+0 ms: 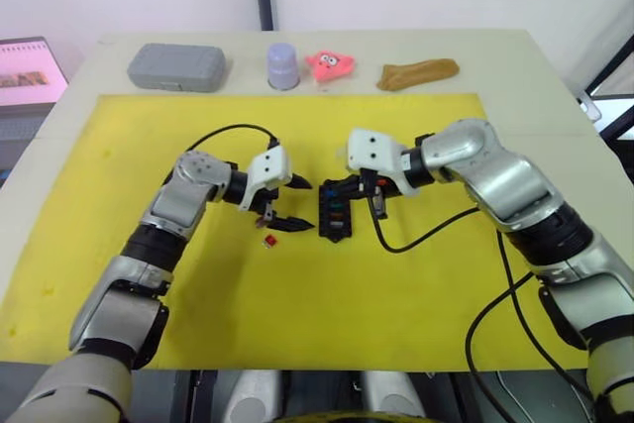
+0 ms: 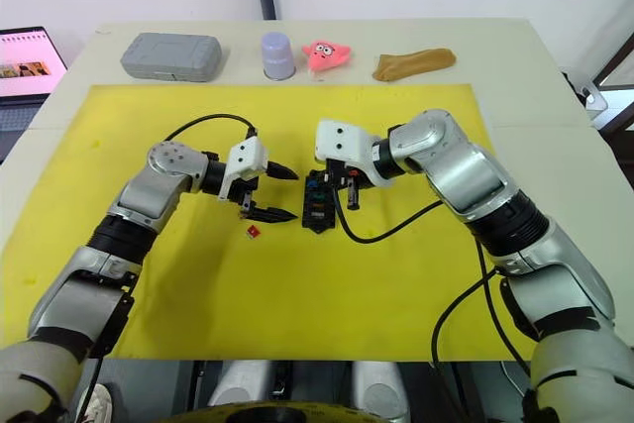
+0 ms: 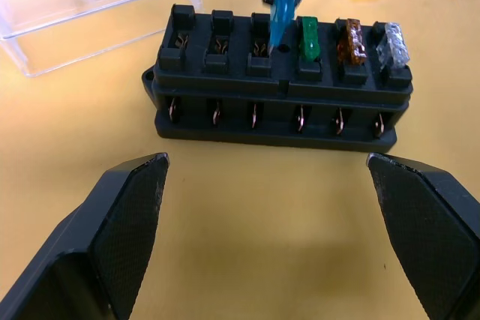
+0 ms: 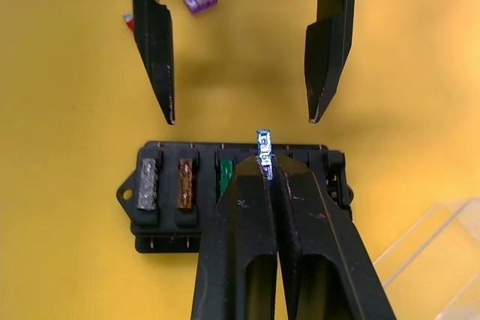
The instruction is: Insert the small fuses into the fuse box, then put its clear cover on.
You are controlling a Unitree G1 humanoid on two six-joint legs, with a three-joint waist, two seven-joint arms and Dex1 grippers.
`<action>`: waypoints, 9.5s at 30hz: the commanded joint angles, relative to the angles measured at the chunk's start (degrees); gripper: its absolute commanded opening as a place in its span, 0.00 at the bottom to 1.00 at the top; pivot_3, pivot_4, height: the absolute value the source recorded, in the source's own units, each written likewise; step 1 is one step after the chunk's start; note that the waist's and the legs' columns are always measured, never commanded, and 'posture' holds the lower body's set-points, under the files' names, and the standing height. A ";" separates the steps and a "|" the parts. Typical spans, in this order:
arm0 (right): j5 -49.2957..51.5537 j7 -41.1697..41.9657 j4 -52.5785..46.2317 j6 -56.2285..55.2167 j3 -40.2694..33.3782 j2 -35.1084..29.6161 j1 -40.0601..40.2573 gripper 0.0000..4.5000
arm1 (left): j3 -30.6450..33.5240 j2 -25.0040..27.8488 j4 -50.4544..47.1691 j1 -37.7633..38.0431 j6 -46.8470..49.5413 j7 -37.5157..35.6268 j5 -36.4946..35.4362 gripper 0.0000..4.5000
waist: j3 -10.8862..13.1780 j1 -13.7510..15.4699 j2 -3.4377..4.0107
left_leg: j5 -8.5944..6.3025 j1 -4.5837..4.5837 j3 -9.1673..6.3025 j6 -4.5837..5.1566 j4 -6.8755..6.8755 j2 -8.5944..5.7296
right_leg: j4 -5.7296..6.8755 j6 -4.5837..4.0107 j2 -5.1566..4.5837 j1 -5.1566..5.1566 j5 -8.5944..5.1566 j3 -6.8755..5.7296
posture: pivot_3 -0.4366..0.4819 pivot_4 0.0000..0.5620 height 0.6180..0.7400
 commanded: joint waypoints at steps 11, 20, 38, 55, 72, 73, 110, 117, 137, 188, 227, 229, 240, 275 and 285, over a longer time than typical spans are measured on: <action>-2.91 1.55 0.52 -1.30 -2.44 1.41 0.69 0.00 | 0.70 -0.15 -1.49 -1.67 -0.32 -0.26 0.36 0.99 | 0.00 -0.08 0.00 | 0.00 0.01 0.00 -0.01 0.00 0.01 | 0.02 0.00 0.01 0.00 0.00 0.00 | 0.48 0.27 1.00; -3.75 1.81 1.55 -1.48 -3.02 2.49 -0.07 0.00 | 0.66 -0.08 -2.53 -1.36 0.24 -0.41 0.20 0.99 | 0.00 -0.05 0.00 | 0.01 0.02 0.00 -0.01 0.00 0.01 | 0.02 0.00 0.00 0.00 0.00 0.00 | 0.48 0.27 1.00; -5.55 2.31 5.26 -2.81 -1.99 3.80 -0.46 0.00 | -0.17 -0.08 -4.68 -0.12 1.02 -0.83 0.33 0.99 | 0.00 -0.20 0.00 | 0.01 0.03 0.00 -0.02 0.01 0.01 | 0.04 0.00 0.01 0.00 0.00 0.00 | 0.48 0.27 1.00; -6.22 6.98 7.07 0.48 -2.64 5.81 -5.29 0.00 | -0.76 -0.32 -4.28 0.56 -0.57 -1.20 1.91 0.99 | -0.02 -0.30 0.02 | 0.02 0.10 0.01 -0.04 0.02 0.02 | 0.09 0.00 0.02 0.04 0.00 0.01 | 0.48 0.27 1.00; -5.40 9.76 2.89 5.93 -1.96 4.59 -8.29 0.00 | -0.20 -1.51 -1.62 -0.40 -3.10 -0.40 2.97 0.99 | -0.02 -0.09 0.02 | 0.02 0.04 -0.01 -0.04 0.01 -0.03 | 0.08 0.00 -0.02 0.00 0.00 0.00 | 0.48 0.27 1.00; -5.72 9.84 3.50 5.35 -1.73 4.55 -8.06 0.00 | -0.20 -1.53 -1.48 -0.42 -3.25 -0.39 3.03 0.99 | -0.02 -0.09 0.02 | 0.02 0.04 -0.01 -0.04 0.01 -0.03 | 0.08 0.00 -0.02 0.00 0.00 0.00 | 0.48 0.27 1.00; -6.36 10.80 13.75 -0.18 -1.86 6.10 -6.93 0.00 | 0.10 -1.01 -1.98 -0.28 -3.17 -0.55 3.44 0.99 | -0.02 -0.18 0.02 | 0.02 0.04 -0.01 -0.04 0.01 -0.02 | 0.09 0.00 -0.02 -0.01 0.00 0.00 | 0.48 0.27 1.00; -6.66 11.27 14.35 -0.74 -2.48 5.88 -7.33 0.00 | 0.09 -0.91 -2.12 -0.15 -3.14 -0.55 3.46 0.99 | -0.02 -0.17 0.02 | 0.02 0.04 -0.01 -0.04 0.01 -0.02 | 0.09 0.00 -0.02 -0.01 0.00 -0.01 | 0.48 0.27 1.00; -9.85 11.02 18.80 -4.78 -0.33 7.09 -5.76 0.00 | 0.05 -0.96 -2.07 -0.16 -3.07 -0.61 3.47 0.99 | -0.02 -0.27 0.02 | 0.03 0.08 0.00 -0.05 0.02 -0.02 | 0.10 0.00 -0.01 0.02 0.00 0.00 | 0.48 0.27 1.00; -3.32 7.06 11.76 -3.62 -10.07 7.51 -0.28 0.00 | 0.62 -1.12 1.58 -2.14 -5.19 0.30 3.75 1.00 | -0.03 -0.27 0.03 | 0.03 0.06 0.00 -0.05 0.02 -0.03 | 0.10 0.00 -0.02 0.00 0.00 0.00 | 0.48 0.27 1.00; -2.40 6.43 9.96 -2.78 -9.53 7.04 2.04 0.00 | 0.61 -1.03 1.75 -2.50 -5.31 0.26 3.64 1.00 | -0.03 -0.18 0.03 | 0.03 0.06 0.00 -0.05 0.02 -0.03 | 0.10 0.00 -0.02 0.01 0.00 -0.01 | 0.48 0.27 1.00; -2.82 6.53 10.45 -3.25 -9.23 6.96 2.46 0.00 | 0.59 -1.01 1.74 -2.48 -5.33 0.29 3.69 1.00 | -0.03 -0.18 0.03 | 0.03 0.06 0.00 -0.05 0.02 -0.03 | 0.10 0.00 -0.02 0.01 0.00 -0.01 | 0.48 0.27 1.00; -6.80 6.84 13.18 -7.17 -6.37 5.95 4.73 0.00 | 0.52 -1.00 1.44 -2.29 -5.32 0.44 3.77 1.00 | -0.04 -0.18 0.02 | 0.03 0.11 0.00 -0.05 0.02 -0.03 | 0.10 0.00 -0.02 0.07 0.00 -0.01 | 0.48 0.27 1.00; 5.41 12.04 -11.00 -2.07 -35.49 -24.63 27.60 0.62 | 19.98 31.46 -13.67 13.92 12.09 -8.98 -8.35 1.00 | -0.03 -0.14 0.03 | -0.15 0.09 0.02 0.26 -0.04 0.07 | 0.05 0.00 0.03 0.07 0.00 0.01 | 0.48 0.27 1.00; 7.16 12.61 -9.35 -4.54 -45.59 -30.39 38.88 0.99 | 28.29 39.57 -7.84 22.63 10.53 -9.51 -10.18 1.00 | 0.00 0.07 0.08 | -0.25 0.23 0.09 0.45 -0.03 0.09 | 0.01 0.00 0.05 0.25 0.00 0.00 | 0.48 0.27 1.00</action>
